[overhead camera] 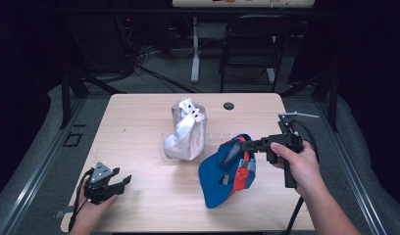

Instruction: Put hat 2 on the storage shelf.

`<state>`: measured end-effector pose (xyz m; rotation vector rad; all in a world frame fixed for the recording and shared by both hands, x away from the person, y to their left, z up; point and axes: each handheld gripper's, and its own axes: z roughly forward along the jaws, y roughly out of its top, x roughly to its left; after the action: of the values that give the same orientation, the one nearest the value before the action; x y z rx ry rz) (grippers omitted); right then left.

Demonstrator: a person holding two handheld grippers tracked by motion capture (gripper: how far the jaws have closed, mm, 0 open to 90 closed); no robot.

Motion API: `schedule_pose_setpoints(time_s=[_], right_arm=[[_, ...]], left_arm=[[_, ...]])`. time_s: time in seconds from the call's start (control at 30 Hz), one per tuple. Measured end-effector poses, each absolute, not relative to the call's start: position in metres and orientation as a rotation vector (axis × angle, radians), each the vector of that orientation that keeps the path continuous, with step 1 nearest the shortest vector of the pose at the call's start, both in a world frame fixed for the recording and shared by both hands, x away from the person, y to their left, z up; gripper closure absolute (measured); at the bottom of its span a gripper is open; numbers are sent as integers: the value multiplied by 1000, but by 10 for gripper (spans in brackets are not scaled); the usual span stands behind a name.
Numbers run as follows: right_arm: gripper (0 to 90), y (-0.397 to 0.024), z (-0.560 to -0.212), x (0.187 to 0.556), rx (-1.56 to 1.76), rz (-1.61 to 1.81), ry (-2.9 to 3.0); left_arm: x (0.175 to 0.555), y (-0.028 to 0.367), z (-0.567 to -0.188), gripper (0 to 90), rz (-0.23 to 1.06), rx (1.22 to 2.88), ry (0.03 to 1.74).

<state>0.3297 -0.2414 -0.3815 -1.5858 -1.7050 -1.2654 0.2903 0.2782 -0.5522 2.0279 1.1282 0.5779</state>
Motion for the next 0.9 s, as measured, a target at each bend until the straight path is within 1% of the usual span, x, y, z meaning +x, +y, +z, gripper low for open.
schedule_pose_setpoints(time_s=[0.23,0.6,0.9], right_arm=[[775,-235,-366,332,-1566,-1276,-1686],[775,-240,-342,338,-1592,-1313,-1628],[774,-237,-333,350,-1579,-1349,-1532]], left_arm=[[290,278,-552,445,581,2028,1125],[290,278,-552,445,584,2024,1126],[290,279,-552,445,585,2025,1125]])
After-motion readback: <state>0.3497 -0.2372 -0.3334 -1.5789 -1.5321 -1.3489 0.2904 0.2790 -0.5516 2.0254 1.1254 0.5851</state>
